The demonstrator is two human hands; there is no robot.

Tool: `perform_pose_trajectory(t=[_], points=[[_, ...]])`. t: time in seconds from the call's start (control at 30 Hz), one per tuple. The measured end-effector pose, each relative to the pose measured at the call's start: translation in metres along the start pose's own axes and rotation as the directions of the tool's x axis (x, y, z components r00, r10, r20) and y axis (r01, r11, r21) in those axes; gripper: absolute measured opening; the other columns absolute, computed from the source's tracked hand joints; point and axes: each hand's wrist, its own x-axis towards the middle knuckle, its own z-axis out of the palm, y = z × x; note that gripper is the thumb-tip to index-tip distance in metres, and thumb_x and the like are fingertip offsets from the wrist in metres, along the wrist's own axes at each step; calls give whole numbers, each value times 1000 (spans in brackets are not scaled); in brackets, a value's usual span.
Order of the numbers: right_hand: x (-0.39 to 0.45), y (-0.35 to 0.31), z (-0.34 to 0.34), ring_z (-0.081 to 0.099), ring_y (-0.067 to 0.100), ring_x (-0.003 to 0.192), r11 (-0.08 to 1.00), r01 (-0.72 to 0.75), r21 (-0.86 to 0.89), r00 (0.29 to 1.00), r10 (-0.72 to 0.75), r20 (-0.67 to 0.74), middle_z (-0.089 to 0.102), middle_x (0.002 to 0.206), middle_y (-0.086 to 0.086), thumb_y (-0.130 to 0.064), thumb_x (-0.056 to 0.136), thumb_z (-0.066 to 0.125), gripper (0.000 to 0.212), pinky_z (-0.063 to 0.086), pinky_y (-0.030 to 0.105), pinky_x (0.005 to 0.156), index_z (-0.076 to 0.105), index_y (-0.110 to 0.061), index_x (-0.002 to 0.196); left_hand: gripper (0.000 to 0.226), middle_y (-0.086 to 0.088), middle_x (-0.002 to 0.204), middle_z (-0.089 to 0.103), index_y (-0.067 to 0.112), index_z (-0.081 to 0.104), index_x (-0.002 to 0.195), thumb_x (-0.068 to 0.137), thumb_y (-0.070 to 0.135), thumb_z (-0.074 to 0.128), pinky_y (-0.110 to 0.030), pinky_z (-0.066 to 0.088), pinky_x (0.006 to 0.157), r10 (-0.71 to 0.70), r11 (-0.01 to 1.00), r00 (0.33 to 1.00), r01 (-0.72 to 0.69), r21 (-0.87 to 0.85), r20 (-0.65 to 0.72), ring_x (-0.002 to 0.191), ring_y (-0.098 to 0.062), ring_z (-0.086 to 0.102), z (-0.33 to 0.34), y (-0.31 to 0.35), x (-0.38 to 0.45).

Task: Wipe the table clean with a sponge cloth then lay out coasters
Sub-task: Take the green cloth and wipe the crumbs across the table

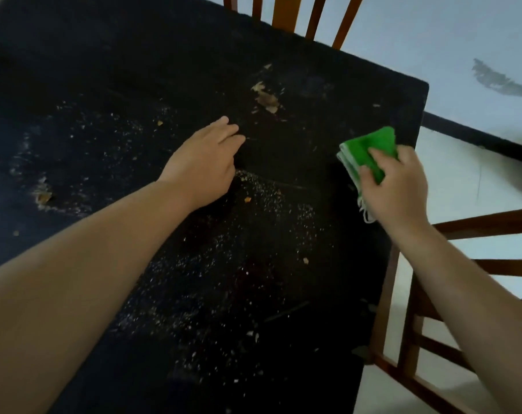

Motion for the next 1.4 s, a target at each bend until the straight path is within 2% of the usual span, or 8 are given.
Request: perform_pose_trajectory(t=[0.2,0.37,0.43,0.6,0.9,1.03,1.17,1.4], points=[[-58,-31,23,57,42,88,997,79,16,996,-79,37,58,101,29,-9,79,58,32,49,43,76,61,8,107,42,-11,144,39,2,41,134,93,7,40,-20,7,109,-91,993,982,76,-94,-167,140,-20,23,18,-10,-53],[-47,-67,8,59,36,79,965,216,148,976,-208,-65,59,92,27,-8,76,57,33,41,28,72,62,9,104,40,-11,141,43,0,46,131,91,5,45,-20,11,108,-259,958,929,211,-195,-266,139,-20,27,23,-18,-84],[-17,-65,1,55,39,92,983,174,62,981,-167,-102,55,104,29,-8,82,58,35,42,32,78,57,7,113,39,-11,141,43,1,46,131,92,5,44,-19,10,107,-321,939,904,264,-222,-284,139,-20,26,23,-26,-93],[3,-66,15,43,34,113,990,25,-138,992,-7,127,39,128,21,-18,92,47,42,36,40,95,43,-4,131,40,-10,141,42,2,45,132,92,6,42,-24,16,111,-427,894,850,347,-282,-308,139,-19,24,22,-42,-102],[-31,-113,27,56,35,80,935,334,121,933,-347,101,55,98,27,-3,80,62,36,45,34,69,57,8,113,37,-15,134,50,0,49,128,91,4,44,-35,23,111,-518,851,778,429,-302,-355,136,-26,32,13,-84,-120],[30,-124,35,46,36,108,987,160,6,981,-159,108,43,122,23,-15,90,50,41,39,40,92,46,-1,129,39,-14,143,40,5,46,132,93,9,41,-40,21,113,-608,790,725,511,-339,-324,140,-27,23,9,-106,-129],[39,-144,55,42,32,111,994,72,-81,984,-58,168,37,126,19,-20,93,43,38,37,38,94,46,-2,125,41,-16,146,34,3,41,135,94,10,39,-41,20,114,-660,749,677,557,-359,-326,141,-27,20,3,-131,-134],[-11,-186,58,46,21,91,915,348,203,926,-370,80,49,111,23,-9,87,54,39,35,25,80,50,5,123,46,-16,148,30,1,29,140,98,19,34,-37,16,116,-760,648,571,623,-438,-312,142,-25,17,-6,-169,-138]])
